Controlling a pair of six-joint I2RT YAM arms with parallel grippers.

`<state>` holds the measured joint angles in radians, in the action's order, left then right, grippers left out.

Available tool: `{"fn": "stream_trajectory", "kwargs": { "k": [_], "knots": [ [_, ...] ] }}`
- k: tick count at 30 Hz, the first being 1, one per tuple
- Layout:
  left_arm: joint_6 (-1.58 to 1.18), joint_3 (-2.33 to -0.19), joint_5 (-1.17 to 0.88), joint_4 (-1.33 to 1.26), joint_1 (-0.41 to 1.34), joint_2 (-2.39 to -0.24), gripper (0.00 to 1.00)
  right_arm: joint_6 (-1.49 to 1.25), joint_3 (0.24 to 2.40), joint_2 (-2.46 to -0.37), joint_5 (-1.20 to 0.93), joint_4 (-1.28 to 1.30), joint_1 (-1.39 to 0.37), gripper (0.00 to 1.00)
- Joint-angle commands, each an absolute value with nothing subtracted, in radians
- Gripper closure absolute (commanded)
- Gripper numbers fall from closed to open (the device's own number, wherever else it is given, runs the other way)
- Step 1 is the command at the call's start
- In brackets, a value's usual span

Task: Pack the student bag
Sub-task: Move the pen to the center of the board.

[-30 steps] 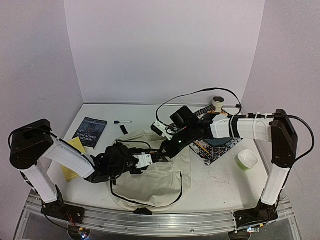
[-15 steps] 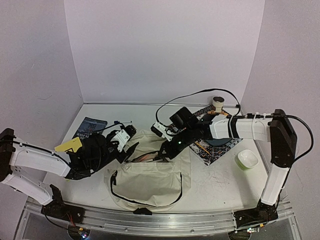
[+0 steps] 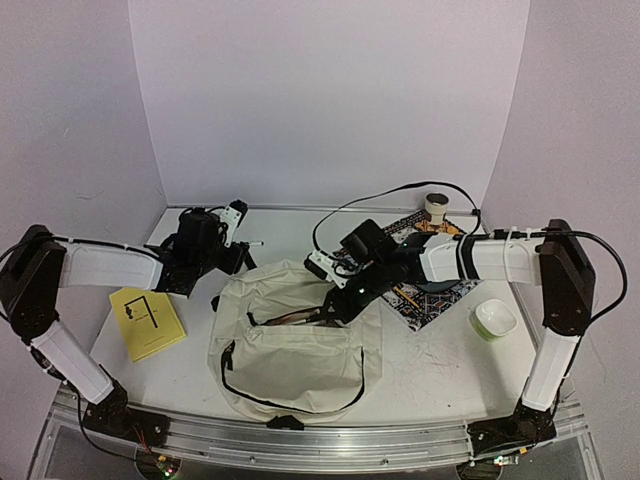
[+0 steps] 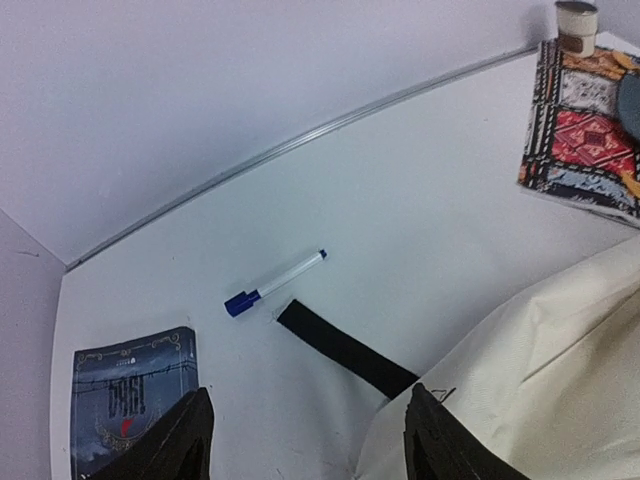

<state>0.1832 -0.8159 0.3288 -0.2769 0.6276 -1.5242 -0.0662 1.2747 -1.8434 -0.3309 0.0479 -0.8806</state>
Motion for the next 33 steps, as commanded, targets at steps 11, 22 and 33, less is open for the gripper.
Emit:
{"fn": "stream_trajectory", "kwargs": {
  "k": [11, 22, 33],
  "knots": [
    [0.227, -1.311, 0.115, 0.085, 0.425, -1.947, 0.33, -0.059, 1.293, -1.802, -0.343, 0.083, -0.883, 1.00],
    [0.318, -1.628, 0.010, 0.245, 0.354, -2.205, 0.34, -0.079, 1.310, -1.826, -0.358, 0.089, -0.883, 1.00],
    [0.377, -1.866, -0.094, 0.399, 0.319, -2.375, 0.35, -0.090, 1.325, -1.839, -0.359, 0.108, -0.883, 1.00]
  ]
}}
